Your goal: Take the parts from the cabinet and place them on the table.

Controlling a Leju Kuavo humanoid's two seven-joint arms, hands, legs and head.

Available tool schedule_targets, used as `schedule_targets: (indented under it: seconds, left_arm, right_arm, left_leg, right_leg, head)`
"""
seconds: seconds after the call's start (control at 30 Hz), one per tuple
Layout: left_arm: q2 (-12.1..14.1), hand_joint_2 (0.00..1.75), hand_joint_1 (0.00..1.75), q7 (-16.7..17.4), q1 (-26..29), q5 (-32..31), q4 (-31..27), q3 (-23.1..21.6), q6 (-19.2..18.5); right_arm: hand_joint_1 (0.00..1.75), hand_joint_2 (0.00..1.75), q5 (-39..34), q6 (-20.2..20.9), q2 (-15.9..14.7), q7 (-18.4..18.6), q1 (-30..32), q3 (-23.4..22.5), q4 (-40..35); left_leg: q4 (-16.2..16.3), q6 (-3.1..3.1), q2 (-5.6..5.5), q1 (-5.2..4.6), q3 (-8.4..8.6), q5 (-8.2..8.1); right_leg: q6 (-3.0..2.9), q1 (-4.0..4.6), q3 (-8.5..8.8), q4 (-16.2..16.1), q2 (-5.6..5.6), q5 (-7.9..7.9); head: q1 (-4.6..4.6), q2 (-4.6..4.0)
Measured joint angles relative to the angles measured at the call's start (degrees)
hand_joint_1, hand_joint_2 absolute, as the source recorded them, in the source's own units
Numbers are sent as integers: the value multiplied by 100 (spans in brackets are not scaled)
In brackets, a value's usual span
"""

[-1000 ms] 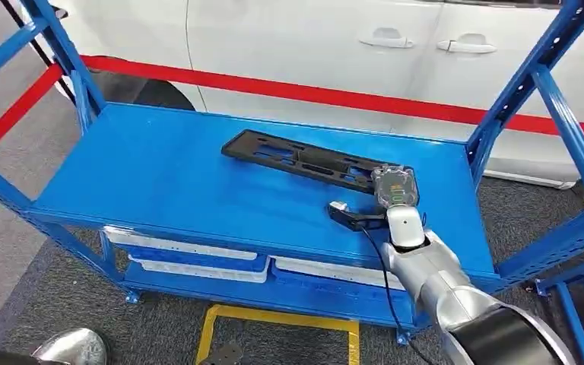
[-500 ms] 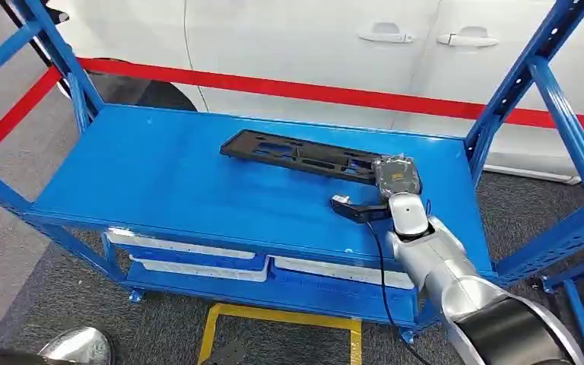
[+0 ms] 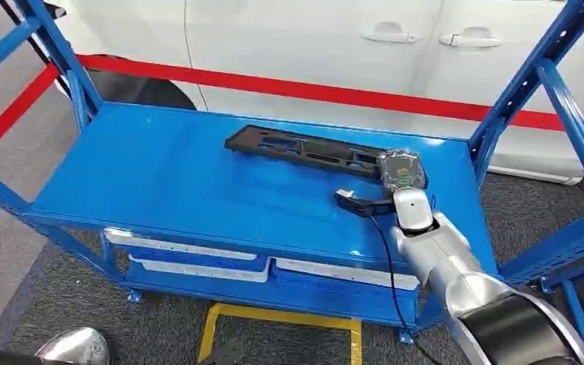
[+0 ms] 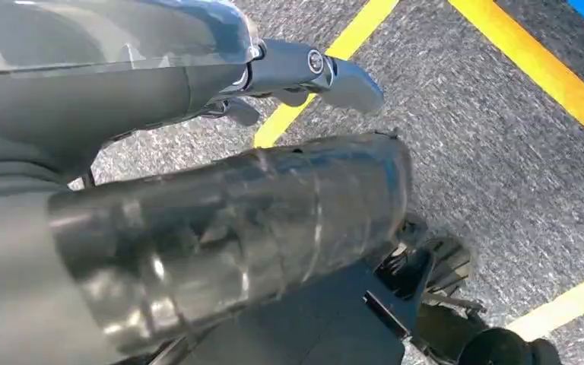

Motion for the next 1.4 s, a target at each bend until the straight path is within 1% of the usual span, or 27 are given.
schedule_targets:
  seconds: [0.03, 0.1, 0.17, 0.2, 0.23, 0.3, 0.33, 0.43, 0.5, 0.53, 0.63, 0.67, 0.7, 0.73, 0.8, 0.87, 0.97, 1.0, 1.03, 1.13, 1.17, 1.2, 1.23, 1.3, 1.33, 1.37, 1.4]
  left_arm:
    - [0, 175, 0, -2, -9, 15, -2, 0, -7]
    - [0, 175, 0, -2, -18, 44, -2, 0, -11]
    - [2, 175, 0, -15, -15, 52, -2, 0, -26]
    - [2, 175, 0, -31, -14, 61, -2, 0, -37]
    - [2, 175, 0, -48, -15, 74, -2, 0, -42]
    - [2, 175, 0, -66, -17, 109, -2, 0, -50]
    - [4, 175, 0, -66, -22, 124, -2, 0, -55]
    - [11, 175, 0, -66, -30, 76, -2, -18, -48]
    - [20, 175, 0, -66, -28, 48, -2, -46, -37]
    - [22, 175, 0, -66, -30, 77, -2, -52, -31]
    - [37, 175, 0, -59, -36, 166, -2, -52, -22]
    - [39, 175, 0, -55, -32, 166, -2, -52, -22]
    - [46, 175, 0, -50, -29, 166, -2, -52, -22]
    - [50, 175, 0, -50, -31, 166, -2, -52, -22]
    - [55, 175, 0, -50, -41, 166, -2, -52, -20]
    - [66, 175, 0, -50, -54, 166, -2, -52, -17]
    - [83, 175, 0, -39, -51, 164, -2, -90, -4]
    - [87, 175, 0, -35, -51, 164, -2, -96, -4]
    - [85, 175, 0, -33, -54, 166, -2, -101, -2]
    - [87, 175, 0, -11, -51, 170, -2, -111, 11]
    - [87, 175, 0, -2, -48, 170, -2, -114, 13]
    - [87, 175, 0, 0, -43, 175, -2, -116, 13]
    - [87, 175, 0, 0, -39, 177, -2, -118, 13]
    - [85, 175, 0, 0, -39, 181, -2, -127, 13]
    - [90, 175, 0, 0, -39, 186, -2, -127, 13]
    - [92, 175, 0, 2, -51, 192, -2, -133, 15]
    - [92, 175, 0, 0, -47, 199, -2, -138, 18]
  right_arm:
    - [175, 175, 0, 2, -4, -4, -20, 0, 2]
    - [175, 175, 0, 0, -17, -11, -15, 0, 4]
    - [175, 175, 2, -2, -22, -13, 31, 0, 9]
    - [175, 175, 0, -4, -28, -17, 40, 0, 11]
    - [175, 175, 2, -4, -28, -18, 33, 0, 11]
    - [175, 175, 24, -4, -28, -17, 1, 0, 11]
    - [175, 175, 33, -7, -28, -13, -13, 0, 11]
    - [175, 175, 35, -11, -26, -22, -18, 0, 9]
    - [175, 175, 35, -11, -26, -20, -55, 0, 4]
    - [175, 175, 35, -9, -26, -17, -83, 0, 2]
    - [175, 175, 35, -7, -26, -26, -89, 0, 4]
    - [175, 175, 35, -7, -28, -28, -82, 0, 7]
    - [175, 175, 35, -7, -28, -28, -80, 0, 7]
    - [175, 175, 35, -7, -26, -28, -83, 0, 7]
    - [175, 175, 35, -7, -26, -28, -84, 0, 7]
    - [175, 175, 33, -13, -31, -28, -103, 0, 7]
    - [175, 175, 18, -28, -33, -33, -101, -4, 7]
    - [175, 175, 15, -33, -35, -35, -106, -9, 7]
    - [175, 175, 4, -46, -46, -42, -110, -18, 4]
    - [175, 175, -28, -105, -55, -59, -76, -37, 11]
    - [175, 175, -46, -118, -57, -59, -47, -39, 11]
    - [175, 175, -72, -118, -57, -46, -18, -46, 11]
    - [175, 175, -92, -118, -57, -41, -9, -55, 11]
    - [175, 175, -105, -125, -55, -48, -25, -81, 7]
    - [175, 175, -105, -136, -57, -50, -21, -92, 7]
    - [175, 175, -105, -155, -52, -57, -28, -92, 7]
    - [175, 175, -105, -166, -52, -57, -16, -92, 4]
  left_leg:
    - [-15, 39, 4, 1, 4, 3]
    - [-13, 52, 7, -1, 3, -2]
    - [-1, 57, 1, -1, 2, -7]
    - [10, 55, -8, 3, 3, -17]
    - [35, 37, -21, 9, 5, -32]
    - [95, -18, -28, 13, 10, -86]
    - [117, -54, -28, -22, -19, -104]
    - [109, -132, -32, -19, -29, -80]
    - [154, -193, -17, 2, -55, -146]
    - [349, -213, -4, 0, -118, -288]
    - [1677, -253, -5, 2, -745, -880]
    - [1920, -252, -4, 2, -878, -915]
    - [1887, -240, -5, 1, -877, -822]
    - [1578, -215, -5, -2, -739, -601]
    - [572, -142, -4, -14, -247, -84]
    - [100, -89, -2, -51, -15, -89]
    - [86, -45, -8, -74, -43, -77]
    - [6, 3, 6, -5, 0, -29]
    - [-23, 21, 4, -17, 22, -16]
    - [-22, 51, 9, -16, 23, -19]
    - [-16, 51, 8, -15, 21, -21]
    - [-9, 50, 5, -7, 24, -28]
    - [12, 35, -5, 3, 24, -40]
    - [98, -26, -18, 42, 26, -109]
    - [133, -73, -23, 38, 7, -146]
    - [203, -110, -26, 6, -33, -165]
    - [174, -134, -26, 2, -39, -149]
  right_leg:
    - [11, 4, -119, 253, 1, -176]
    - [50, -14, -553, 1168, 2, -595]
    - [79, -40, -838, 1693, 0, -689]
    - [84, -55, -797, 1561, -1, -536]
    - [85, -73, -625, 1183, -1, -280]
    - [78, -99, -154, 180, -5, 199]
    - [66, -65, -68, 60, 2, 71]
    - [-20, -21, -106, 25, 10, 102]
    - [-124, -70, -71, -35, -3, 138]
    - [-176, -67, -61, -42, 0, 139]
    - [-215, -37, -64, -39, 2, 132]
    - [-220, -26, -65, -37, 1, 128]
    - [-221, -17, -60, -37, 2, 127]
    - [-225, -7, -53, -36, 3, 124]
    - [-218, 12, -23, -36, 7, 111]
    - [-181, 58, -56, -7, 10, 98]
    - [-89, 28, -63, -50, 4, 130]
    - [-55, 37, -84, -18, 2, 89]
    - [-30, 15, -124, 90, 8, 1]
    - [37, -16, -711, 1334, 8, -605]
    - [59, -38, -852, 1602, 4, -654]
    - [75, -65, -881, 1631, 2, -574]
    - [90, -91, -796, 1413, 1, -390]
    - [127, -140, -320, 420, -5, 151]
    - [142, -142, -189, 153, -2, 103]
    - [96, -84, -156, 68, 8, 89]
    - [46, -92, -172, 97, 9, 93]
  head:
    - [9, 0]
    - [4, 0]
    - [4, 0]
    - [7, 0]
    - [4, 0]
    - [4, 0]
    - [7, 0]
    - [0, 0]
    - [0, 0]
    - [2, 0]
    - [0, 0]
    - [0, 0]
    - [0, 0]
    - [0, 0]
    - [0, 0]
    - [2, 0]
    - [2, 0]
    - [0, 0]
    - [7, 0]
    - [2, 0]
    - [7, 0]
    - [4, 0]
    - [7, 0]
    - [4, 0]
    - [9, 0]
    - [15, 0]
    - [4, 0]
